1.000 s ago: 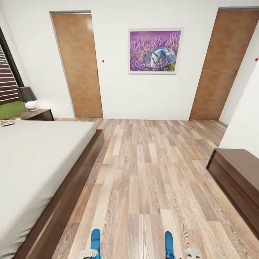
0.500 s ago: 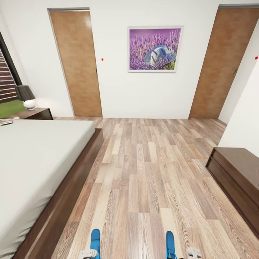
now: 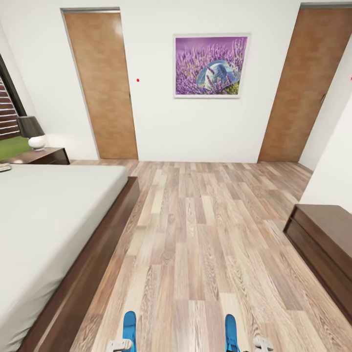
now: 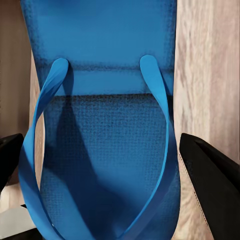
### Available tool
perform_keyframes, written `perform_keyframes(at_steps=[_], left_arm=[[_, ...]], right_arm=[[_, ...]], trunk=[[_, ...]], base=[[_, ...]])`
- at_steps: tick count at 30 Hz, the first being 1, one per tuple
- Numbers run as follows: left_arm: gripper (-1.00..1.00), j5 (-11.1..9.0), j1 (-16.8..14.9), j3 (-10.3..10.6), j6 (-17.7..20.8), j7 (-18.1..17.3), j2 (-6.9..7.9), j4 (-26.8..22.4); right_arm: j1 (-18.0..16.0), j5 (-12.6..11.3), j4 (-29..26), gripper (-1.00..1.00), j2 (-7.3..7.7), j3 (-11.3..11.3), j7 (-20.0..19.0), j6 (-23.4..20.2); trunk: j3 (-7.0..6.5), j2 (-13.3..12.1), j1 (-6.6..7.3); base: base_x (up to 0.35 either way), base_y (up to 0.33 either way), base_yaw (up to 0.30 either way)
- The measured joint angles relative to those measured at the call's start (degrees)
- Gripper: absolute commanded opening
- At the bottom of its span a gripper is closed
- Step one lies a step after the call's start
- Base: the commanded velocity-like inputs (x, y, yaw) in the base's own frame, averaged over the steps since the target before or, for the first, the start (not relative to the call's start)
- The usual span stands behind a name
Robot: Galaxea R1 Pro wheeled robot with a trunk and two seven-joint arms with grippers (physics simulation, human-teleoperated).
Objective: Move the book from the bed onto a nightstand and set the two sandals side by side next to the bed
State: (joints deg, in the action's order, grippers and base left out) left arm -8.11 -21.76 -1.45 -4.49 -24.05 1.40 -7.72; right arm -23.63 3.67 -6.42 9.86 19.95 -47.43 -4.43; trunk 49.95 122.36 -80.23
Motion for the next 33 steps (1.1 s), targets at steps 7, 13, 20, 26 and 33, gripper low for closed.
perform_keyframes(at_steps=[7,13,20,26,33], left_arm=[[-1.00,-0.1,0.0,0.0,0.0,0.0,0.00,0.0],[-1.00,-0.1,0.0,0.0,0.0,0.0,0.00,0.0],[-1.00,-0.1,0.0,0.0,0.0,0.0,-0.04,0.0],[-1.00,0.0,0.0,0.0,0.1,0.0,-0.07,0.0],[-1.00,-0.1,0.0,0.0,0.1,0.0,-0.09,0.0]], right_arm=[[0.1,0.0,0.0,-1.00,0.00,0.0,0.0,0.0],[0.1,-0.1,-0.1,-1.00,0.00,0.0,0.0,0.0],[0.1,-0.1,-0.1,-1.00,0.00,0.0,0.1,0.0],[0.1,-0.1,-0.1,-1.00,0.00,0.0,0.1,0.0],[0.1,-0.1,-0.1,-1.00,-0.13,0.0,0.1,0.0]], trunk=[[0.00,0.0,0.00],[0.00,0.0,0.00],[0.00,0.0,0.00],[0.00,0.0,0.00],[0.00,0.0,0.00]], base=[[0.332,0.000,0.000],[0.333,0.000,0.000],[0.333,0.000,0.000],[0.333,0.000,0.000],[0.333,0.000,0.000]])
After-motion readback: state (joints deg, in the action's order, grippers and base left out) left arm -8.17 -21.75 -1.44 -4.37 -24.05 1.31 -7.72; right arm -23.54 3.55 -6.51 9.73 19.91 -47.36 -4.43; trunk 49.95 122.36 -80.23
